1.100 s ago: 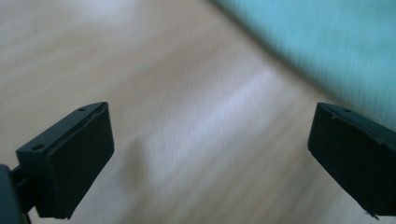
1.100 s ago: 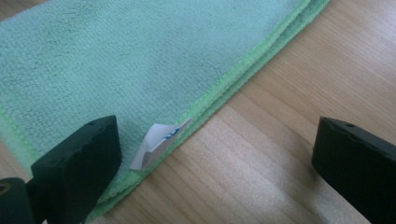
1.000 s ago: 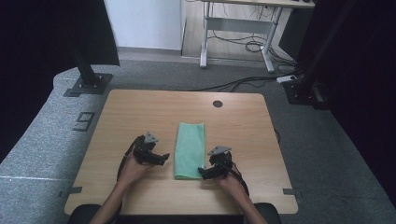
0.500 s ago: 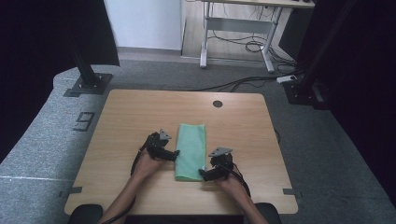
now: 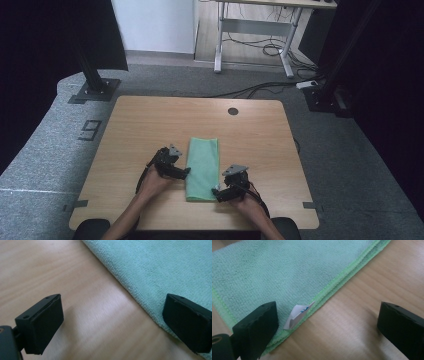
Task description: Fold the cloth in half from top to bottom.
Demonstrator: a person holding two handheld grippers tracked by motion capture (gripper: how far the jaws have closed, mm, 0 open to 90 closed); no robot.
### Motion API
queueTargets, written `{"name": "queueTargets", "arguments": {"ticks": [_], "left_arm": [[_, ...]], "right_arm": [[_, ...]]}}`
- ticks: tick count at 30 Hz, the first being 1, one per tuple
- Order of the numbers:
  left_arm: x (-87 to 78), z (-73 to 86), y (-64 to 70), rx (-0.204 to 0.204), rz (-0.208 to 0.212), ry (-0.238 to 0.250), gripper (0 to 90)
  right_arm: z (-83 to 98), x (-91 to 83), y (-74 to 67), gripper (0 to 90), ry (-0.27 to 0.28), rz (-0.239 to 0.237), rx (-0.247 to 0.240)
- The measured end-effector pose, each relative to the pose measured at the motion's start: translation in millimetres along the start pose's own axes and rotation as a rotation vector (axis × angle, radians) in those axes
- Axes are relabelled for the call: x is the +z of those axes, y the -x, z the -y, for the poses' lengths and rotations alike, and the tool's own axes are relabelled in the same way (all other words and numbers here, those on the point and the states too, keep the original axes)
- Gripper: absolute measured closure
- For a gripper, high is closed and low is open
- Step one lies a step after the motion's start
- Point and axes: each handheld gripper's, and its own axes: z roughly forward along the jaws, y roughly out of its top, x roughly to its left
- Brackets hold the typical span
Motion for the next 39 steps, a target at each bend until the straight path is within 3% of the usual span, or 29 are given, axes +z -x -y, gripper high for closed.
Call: {"name": "queueTargets", "arguments": {"ticks": [5, 9, 17, 27, 39], "left_arm": [[-2.0, 6.9, 0.5, -0.028, 0.016, 0.02, 3.4], [-1.5, 8.2, -0.8, -0.035, 0.025, 0.025, 3.3], [-1.0, 8.0, -1.5, -0.038, 0.028, 0.023, 2.9], [-1.1, 8.0, -1.4, -0.038, 0.028, 0.022, 2.9], [-1.0, 7.9, -1.2, -0.039, 0.027, 0.022, 2.9]], "right_arm": [[-0.1, -2.5, -3.0, 5.5, -0.018, -0.014, -0.011], [-4.0, -4.5, 0.5, 10.5, -0.01, -0.06, 0.006], [-21.8, -3.4, 27.5, 10.4, 0.025, -0.064, 0.059], [-58.3, 10.1, 54.0, 14.7, 0.028, -0.053, 0.05], [-99.1, 29.2, 79.3, 47.2, 0.019, -0.045, 0.059]]}}
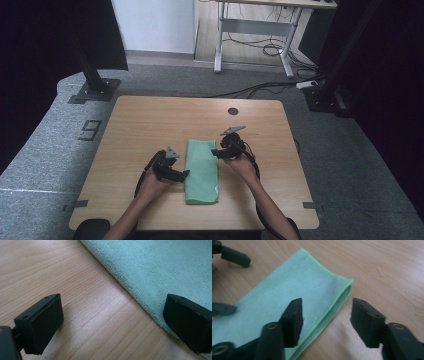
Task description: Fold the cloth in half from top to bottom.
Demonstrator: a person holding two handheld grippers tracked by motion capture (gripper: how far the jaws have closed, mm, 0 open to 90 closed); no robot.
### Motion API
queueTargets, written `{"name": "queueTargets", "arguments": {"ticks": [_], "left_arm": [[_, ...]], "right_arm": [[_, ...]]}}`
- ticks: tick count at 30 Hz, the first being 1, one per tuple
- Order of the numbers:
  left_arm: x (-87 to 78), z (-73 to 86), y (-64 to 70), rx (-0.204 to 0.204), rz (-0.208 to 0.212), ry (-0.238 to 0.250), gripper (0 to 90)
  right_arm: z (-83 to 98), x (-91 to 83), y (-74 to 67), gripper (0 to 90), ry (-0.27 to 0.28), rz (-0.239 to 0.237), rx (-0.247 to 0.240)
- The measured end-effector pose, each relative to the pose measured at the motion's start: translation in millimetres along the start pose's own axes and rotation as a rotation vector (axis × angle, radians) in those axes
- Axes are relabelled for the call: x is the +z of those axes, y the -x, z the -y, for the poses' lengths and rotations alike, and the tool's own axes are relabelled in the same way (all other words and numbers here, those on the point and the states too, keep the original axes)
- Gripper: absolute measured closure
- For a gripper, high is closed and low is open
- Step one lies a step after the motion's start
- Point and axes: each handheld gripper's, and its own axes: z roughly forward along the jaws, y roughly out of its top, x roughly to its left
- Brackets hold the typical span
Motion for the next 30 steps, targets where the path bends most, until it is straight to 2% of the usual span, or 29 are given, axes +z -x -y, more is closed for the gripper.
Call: {"name": "queueTargets", "arguments": {"ticks": [4, 9, 14, 18, 21, 27, 30], "left_arm": [[-0.2, -0.1, -0.2, 0.002, 0.001, -0.002, 2.9], [0.0, -0.1, 0.0, 0.0, 0.0, 0.0, 3.0], [0.0, -0.1, -0.2, 0.001, 0.001, -0.002, 2.9], [0.0, -0.1, -0.1, 0.0, 0.002, -0.001, 3.0], [0.1, -0.1, 0.2, -0.001, 0.0, 0.0, 2.9], [0.1, -0.2, -0.1, 0.0, 0.002, -0.002, 2.9], [0.1, -0.2, -0.2, -0.001, 0.002, 0.0, 2.9]], "right_arm": [[-8.8, 12.3, 6.8, 53.4, -0.017, 0.006, 0.01], [-15.2, 27.3, 15.5, 56.8, -0.035, 0.03, 0.025], [-16.8, 38.9, 24.6, 57.6, -0.055, 0.036, 0.031], [-14.4, 48.4, 27.1, 57.7, -0.078, 0.036, 0.025], [-14.3, 51.1, 28.4, 58.8, -0.075, 0.027, 0.02], [-14.8, 51.6, 26.3, 82.1, -0.082, -0.018, 0.003], [-16.3, 51.0, 22.1, 85.2, -0.094, -0.002, -0.02]]}}
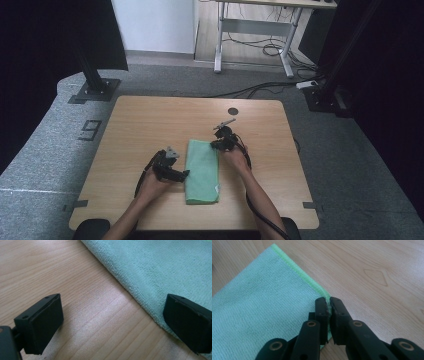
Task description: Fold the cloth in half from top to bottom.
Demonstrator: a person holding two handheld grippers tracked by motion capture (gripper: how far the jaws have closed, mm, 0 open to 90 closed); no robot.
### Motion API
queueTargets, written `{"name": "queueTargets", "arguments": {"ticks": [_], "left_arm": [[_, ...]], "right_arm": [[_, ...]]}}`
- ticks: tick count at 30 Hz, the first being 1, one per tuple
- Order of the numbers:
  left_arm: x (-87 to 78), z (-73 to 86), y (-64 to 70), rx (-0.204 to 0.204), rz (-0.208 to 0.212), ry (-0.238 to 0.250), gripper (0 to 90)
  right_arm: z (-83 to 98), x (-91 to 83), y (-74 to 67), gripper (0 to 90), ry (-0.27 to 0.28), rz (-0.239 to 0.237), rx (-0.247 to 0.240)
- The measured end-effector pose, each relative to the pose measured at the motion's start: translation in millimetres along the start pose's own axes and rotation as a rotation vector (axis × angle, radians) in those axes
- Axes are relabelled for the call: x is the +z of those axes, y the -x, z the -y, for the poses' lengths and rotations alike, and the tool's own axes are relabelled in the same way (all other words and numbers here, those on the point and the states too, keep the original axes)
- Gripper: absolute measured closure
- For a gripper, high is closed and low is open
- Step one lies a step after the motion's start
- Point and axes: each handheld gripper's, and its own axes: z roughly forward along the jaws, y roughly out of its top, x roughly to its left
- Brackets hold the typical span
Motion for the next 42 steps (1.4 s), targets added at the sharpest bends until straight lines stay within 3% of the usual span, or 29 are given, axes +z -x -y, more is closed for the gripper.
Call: {"name": "queueTargets", "arguments": {"ticks": [3, 10, 14, 19, 23, 28, 42], "left_arm": [[-1.5, -0.8, 0.2, -0.007, 0.003, -0.001, 3.8], [-5.6, -2.1, 10.7, 0.042, -0.016, -0.021, 5.1], [-2.4, 0.4, 7.0, -0.002, 0.005, -0.014, 3.8], [-2.4, -0.6, 7.4, -0.006, 0.002, -0.022, 2.6], [-5.1, -5.4, 8.9, 0.015, -0.017, -0.028, 4.5], [-0.9, -3.3, 1.2, -0.039, -0.014, -0.024, 4.0], [2.2, -2.8, 0.7, -0.049, -0.042, -0.012, 0.7]], "right_arm": [[-0.7, -0.7, -1.8, 85.5, -0.004, 0.01, -0.019], [-1.5, -4.5, -1.6, 85.8, 0.012, 0.011, -0.032], [-4.7, -10.8, -4.2, 85.9, 0.028, 0.01, -0.042], [-9.8, -24.0, -9.8, 85.9, 0.058, 0.0, -0.059], [-13.5, -35.9, -18.5, 85.9, 0.077, -0.002, -0.103], [-15.4, -50.6, -27.8, 85.9, 0.106, -0.014, -0.131], [2.3, -90.3, -47.3, 85.9, 0.163, -0.077, -0.162]]}}
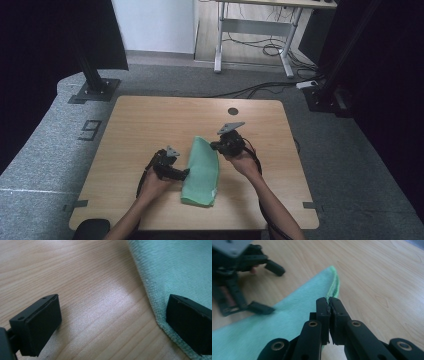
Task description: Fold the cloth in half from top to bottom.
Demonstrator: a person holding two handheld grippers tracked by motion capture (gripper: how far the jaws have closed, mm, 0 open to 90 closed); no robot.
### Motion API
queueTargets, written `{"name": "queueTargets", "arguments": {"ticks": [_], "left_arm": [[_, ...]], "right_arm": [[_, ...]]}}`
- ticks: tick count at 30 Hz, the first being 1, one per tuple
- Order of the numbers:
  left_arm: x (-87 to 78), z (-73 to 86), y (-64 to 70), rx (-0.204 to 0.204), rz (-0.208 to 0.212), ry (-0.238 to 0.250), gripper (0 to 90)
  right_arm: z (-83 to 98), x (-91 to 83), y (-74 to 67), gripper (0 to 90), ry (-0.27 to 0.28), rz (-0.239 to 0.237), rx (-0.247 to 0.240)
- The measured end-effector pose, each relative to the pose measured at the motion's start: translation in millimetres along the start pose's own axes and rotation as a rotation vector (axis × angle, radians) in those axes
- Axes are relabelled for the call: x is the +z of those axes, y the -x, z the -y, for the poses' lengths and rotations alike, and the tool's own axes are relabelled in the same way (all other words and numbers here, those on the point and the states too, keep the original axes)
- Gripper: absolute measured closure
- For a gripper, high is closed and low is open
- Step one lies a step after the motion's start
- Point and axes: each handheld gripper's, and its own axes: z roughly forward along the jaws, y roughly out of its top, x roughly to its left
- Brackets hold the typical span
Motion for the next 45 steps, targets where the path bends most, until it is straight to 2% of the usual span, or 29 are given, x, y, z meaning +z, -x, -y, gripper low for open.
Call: {"name": "queueTargets", "arguments": {"ticks": [8, 19, 35, 45], "left_arm": [[0.2, 0.5, 0.5, -0.006, -0.004, 0.005, 0.5], [0.2, 0.7, 0.4, -0.004, -0.006, 0.005, 0.5], [0.2, 0.8, 0.5, -0.006, -0.007, 0.007, 0.4], [0.2, 1.0, 1.2, -0.012, -0.01, 0.009, 0.4]], "right_arm": [[6.6, -20.8, -17.8, 85.9, 0.032, -0.047, -0.02], [23.3, -33.0, -47.2, 85.9, 0.042, -0.121, -0.04], [69.8, -24.0, -86.4, 85.8, -0.021, -0.238, -0.025], [93.9, -11.3, -102.3, 85.7, -0.061, -0.271, -0.004]]}}
